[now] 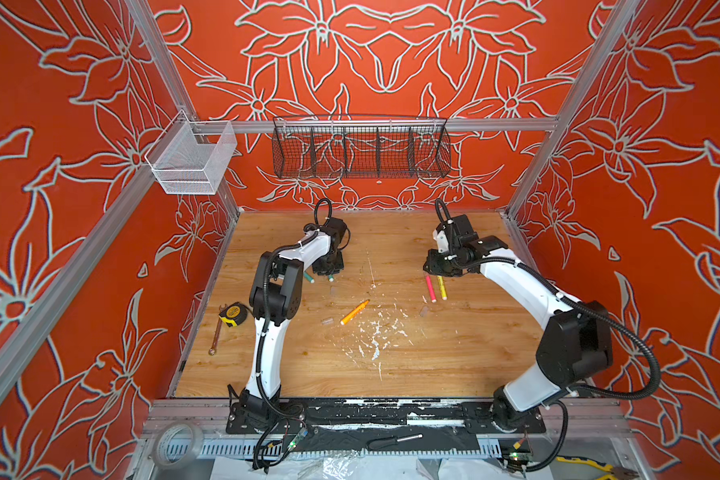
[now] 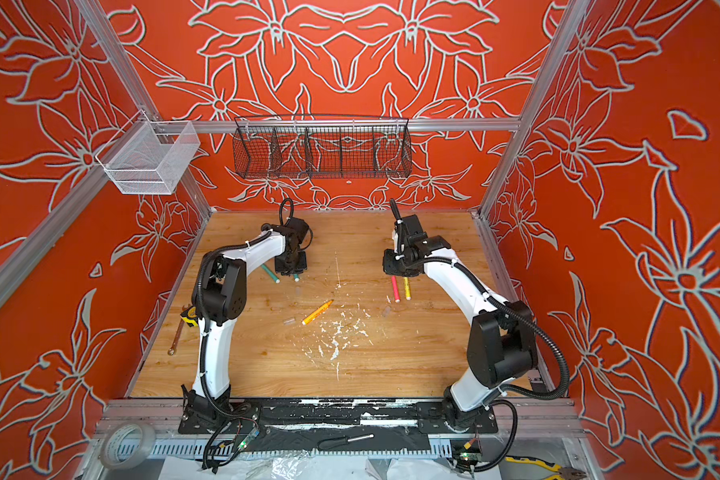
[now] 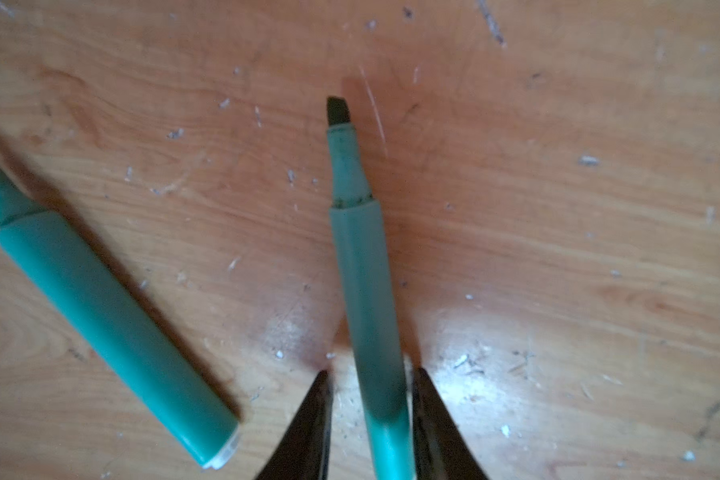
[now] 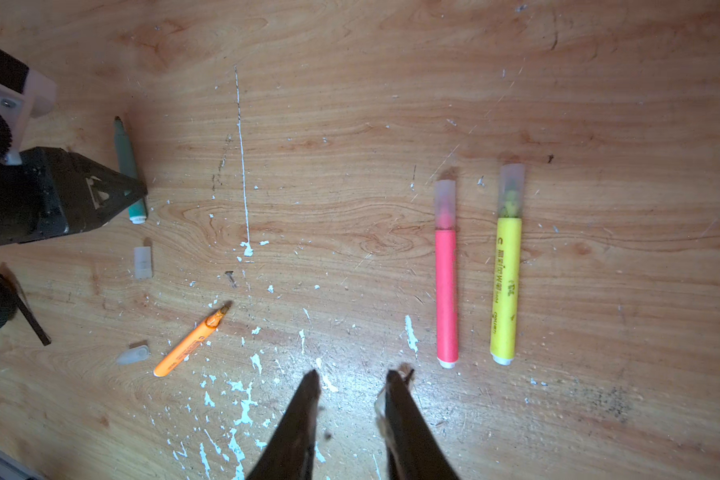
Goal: Insert the pens into the pen caps
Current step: 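Grasp the green marker with the left gripper while the right gripper hovers over the markers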
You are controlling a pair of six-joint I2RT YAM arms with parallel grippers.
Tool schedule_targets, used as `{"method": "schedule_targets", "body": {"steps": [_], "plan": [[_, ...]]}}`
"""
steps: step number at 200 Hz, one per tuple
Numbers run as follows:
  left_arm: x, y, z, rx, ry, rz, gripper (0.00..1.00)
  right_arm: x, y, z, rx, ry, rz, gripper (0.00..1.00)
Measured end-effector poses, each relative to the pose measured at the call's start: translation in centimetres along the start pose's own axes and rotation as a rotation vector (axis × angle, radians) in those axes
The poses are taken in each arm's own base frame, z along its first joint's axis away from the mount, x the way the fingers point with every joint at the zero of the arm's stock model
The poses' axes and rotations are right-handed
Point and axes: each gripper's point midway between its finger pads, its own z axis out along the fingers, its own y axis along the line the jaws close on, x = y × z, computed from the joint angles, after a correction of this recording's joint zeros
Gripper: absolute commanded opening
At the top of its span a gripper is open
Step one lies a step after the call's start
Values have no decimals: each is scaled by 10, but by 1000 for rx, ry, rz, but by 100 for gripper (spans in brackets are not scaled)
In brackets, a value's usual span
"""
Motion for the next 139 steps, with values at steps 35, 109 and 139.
{"method": "schedule_targets", "body": {"steps": [35, 109, 139], "plan": [[-1, 2, 1, -5, -3, 8, 20, -2, 2, -4, -7, -13, -4, 29], [-1, 3, 1, -9, 0, 62, 6, -4, 6, -12, -23, -31, -8, 29], [0, 3, 0, -8, 2, 75, 5, -6, 8, -19, -31, -49, -11, 29]]}}
